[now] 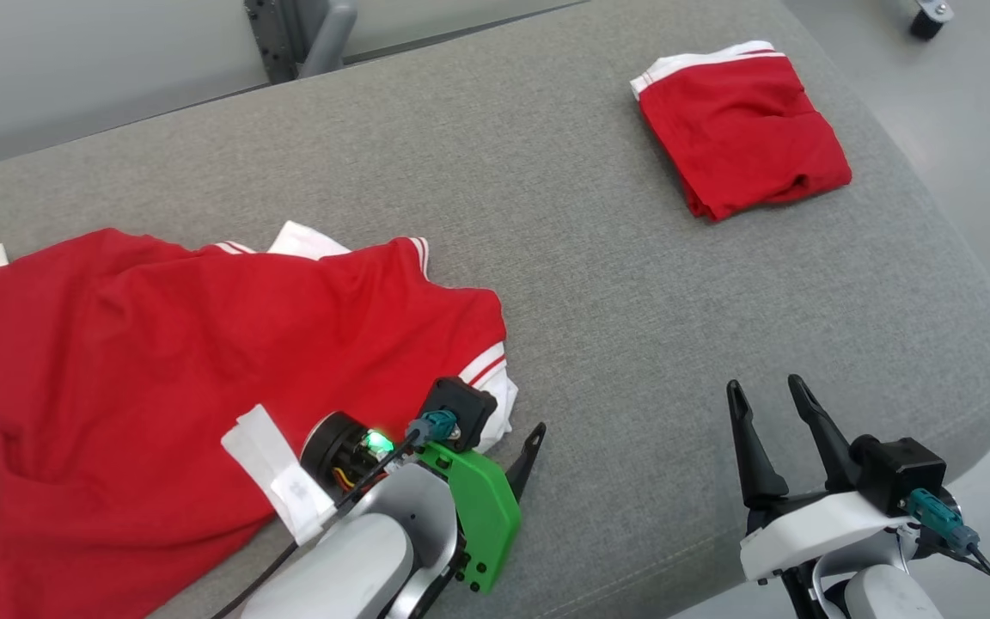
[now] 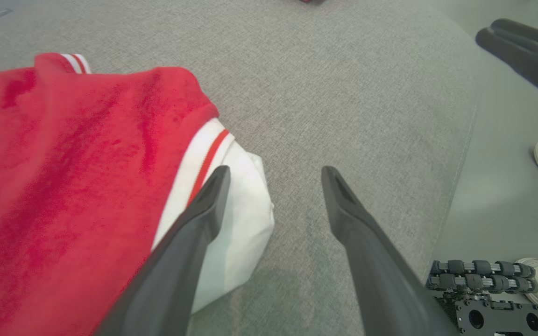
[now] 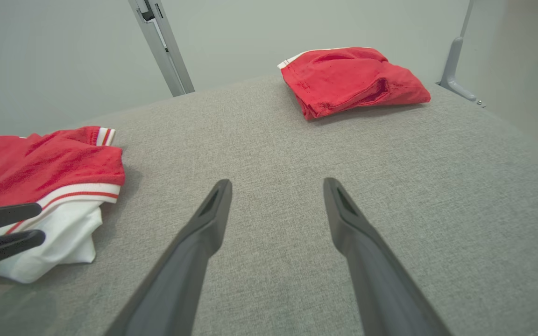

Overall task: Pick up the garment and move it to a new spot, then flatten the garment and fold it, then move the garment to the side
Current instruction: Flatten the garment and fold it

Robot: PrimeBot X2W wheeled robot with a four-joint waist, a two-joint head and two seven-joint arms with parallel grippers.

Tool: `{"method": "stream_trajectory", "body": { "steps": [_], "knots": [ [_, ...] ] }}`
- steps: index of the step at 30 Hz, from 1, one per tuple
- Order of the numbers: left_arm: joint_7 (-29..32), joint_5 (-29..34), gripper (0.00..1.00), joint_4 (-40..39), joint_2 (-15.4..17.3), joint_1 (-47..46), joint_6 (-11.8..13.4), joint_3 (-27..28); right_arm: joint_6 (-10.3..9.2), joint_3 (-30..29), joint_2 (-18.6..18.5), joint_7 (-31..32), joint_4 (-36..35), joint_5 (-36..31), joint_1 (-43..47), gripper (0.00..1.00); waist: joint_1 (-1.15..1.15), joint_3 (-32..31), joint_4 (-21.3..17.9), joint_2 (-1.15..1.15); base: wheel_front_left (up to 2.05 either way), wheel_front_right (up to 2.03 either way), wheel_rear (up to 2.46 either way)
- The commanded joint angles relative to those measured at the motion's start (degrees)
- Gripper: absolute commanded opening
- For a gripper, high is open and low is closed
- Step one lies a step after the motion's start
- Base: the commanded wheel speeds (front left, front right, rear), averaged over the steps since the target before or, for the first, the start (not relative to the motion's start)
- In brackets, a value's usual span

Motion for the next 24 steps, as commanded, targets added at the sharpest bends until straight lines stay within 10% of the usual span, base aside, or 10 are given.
{"method": "stream_trajectory", "body": {
  "steps": [1, 9, 11, 24],
  "knots": [
    [1.1, 1.9, 1.00, 2.6, 0.9, -1.5, 1.1, -0.8, -0.11, -0.4, -0.1, -0.2, -0.4, 0.4, -0.4, 1.00, 0.00, 2.2, -2.9, 0.04, 0.00, 0.00, 0.00],
    [0.6, 4.7, 0.96, 8.8, 3.4, -2.2, 4.3, -0.8, -0.11, -1.3, -0.1, -0.2, -0.8, 1.0, -1.1, 1.00, 0.00, 2.4, -3.1, 0.04, 0.00, 0.00, 0.00],
    [-0.3, 2.7, 0.00, 9.1, 3.1, -1.5, 3.1, 0.3, -0.11, -1.4, -0.1, -0.2, -0.9, 1.0, -1.0, 1.00, 0.00, 2.2, -2.8, 0.04, 0.00, 0.00, 0.00],
    [-6.5, -19.2, 0.05, -3.0, -5.0, 4.0, -5.9, 12.2, -0.11, -1.4, -0.1, -0.2, -0.2, -0.3, -0.1, 1.00, 0.00, 0.8, -1.5, 0.04, 0.00, 0.00, 0.00]
  ]
}}
